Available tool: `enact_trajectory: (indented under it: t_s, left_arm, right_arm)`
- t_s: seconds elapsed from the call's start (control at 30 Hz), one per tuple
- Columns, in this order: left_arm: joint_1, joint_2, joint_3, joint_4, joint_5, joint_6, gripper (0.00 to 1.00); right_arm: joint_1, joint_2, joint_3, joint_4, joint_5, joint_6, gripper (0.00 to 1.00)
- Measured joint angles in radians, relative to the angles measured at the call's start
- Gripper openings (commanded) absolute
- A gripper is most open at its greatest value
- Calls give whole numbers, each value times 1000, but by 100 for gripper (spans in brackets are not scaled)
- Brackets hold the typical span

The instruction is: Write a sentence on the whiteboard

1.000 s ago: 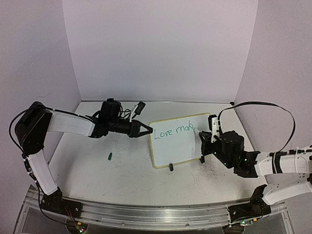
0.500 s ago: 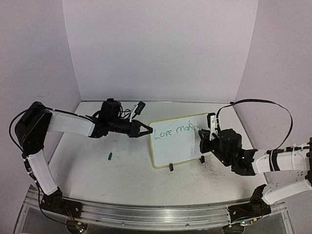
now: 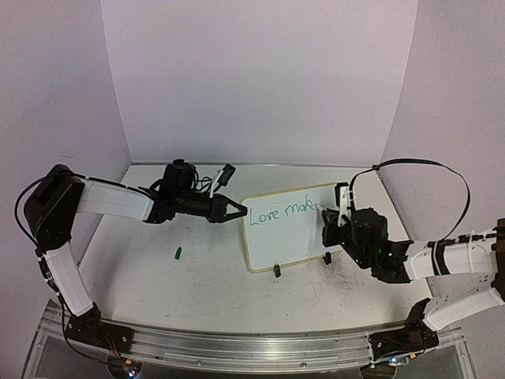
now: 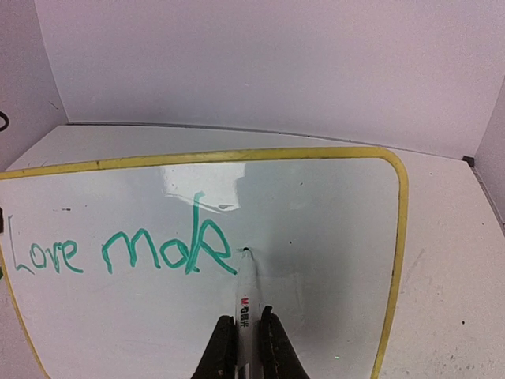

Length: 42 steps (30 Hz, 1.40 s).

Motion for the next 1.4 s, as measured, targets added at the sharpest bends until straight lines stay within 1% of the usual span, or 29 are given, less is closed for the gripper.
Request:
enact_trajectory:
  t_s: [0.3, 0.67, 0.93, 1.4]
  left_arm:
    - [0, 0, 0, 0, 0, 0, 0]
    - [0, 0, 0, 0, 0, -1, 0]
    - [0, 0, 0, 0, 0, -1, 0]
    - [0, 0, 0, 0, -1, -1, 0]
  right_arm:
    - [-8, 4, 1, 2, 31, 9, 0]
    - [-10, 16, 5, 29, 31, 0, 0]
    - [-10, 23, 17, 35, 6, -2, 0]
    - [-10, 23, 6, 24, -26, 57, 0]
